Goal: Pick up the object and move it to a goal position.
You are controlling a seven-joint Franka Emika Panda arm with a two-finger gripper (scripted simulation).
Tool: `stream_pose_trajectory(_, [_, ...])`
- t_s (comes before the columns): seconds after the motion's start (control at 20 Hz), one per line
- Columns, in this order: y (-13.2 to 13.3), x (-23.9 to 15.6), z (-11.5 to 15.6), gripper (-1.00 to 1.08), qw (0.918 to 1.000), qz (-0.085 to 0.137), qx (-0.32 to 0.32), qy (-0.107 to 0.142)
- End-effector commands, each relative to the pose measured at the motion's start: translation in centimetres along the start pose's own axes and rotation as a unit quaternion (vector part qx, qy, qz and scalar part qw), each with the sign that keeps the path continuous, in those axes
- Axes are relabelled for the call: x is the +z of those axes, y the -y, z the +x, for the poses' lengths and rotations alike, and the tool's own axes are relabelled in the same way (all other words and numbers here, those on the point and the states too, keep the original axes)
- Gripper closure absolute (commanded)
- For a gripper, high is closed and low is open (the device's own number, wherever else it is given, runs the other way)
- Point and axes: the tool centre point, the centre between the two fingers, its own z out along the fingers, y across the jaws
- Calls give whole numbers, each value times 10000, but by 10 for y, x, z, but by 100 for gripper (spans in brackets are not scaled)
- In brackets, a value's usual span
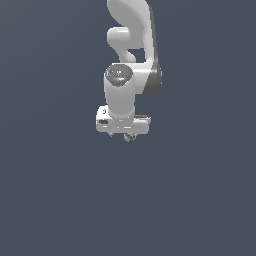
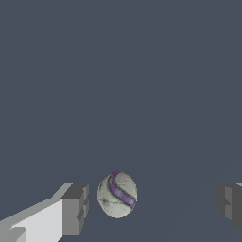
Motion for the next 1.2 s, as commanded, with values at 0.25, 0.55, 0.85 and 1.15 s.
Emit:
stream_pose_trajectory(0.25, [-12,-2,2,-92,10000,-35,-19,-38])
stream_pose_trajectory(0.55, [-26,-4,4,-92,9999,-78,-50,-81])
stream_pose_trajectory(0.85, [-24,-3,4,-92,9999,-76,-74,-79])
stream_pose_trajectory(1.15, [-20,4,-2,-92,9993,-82,-359,-94])
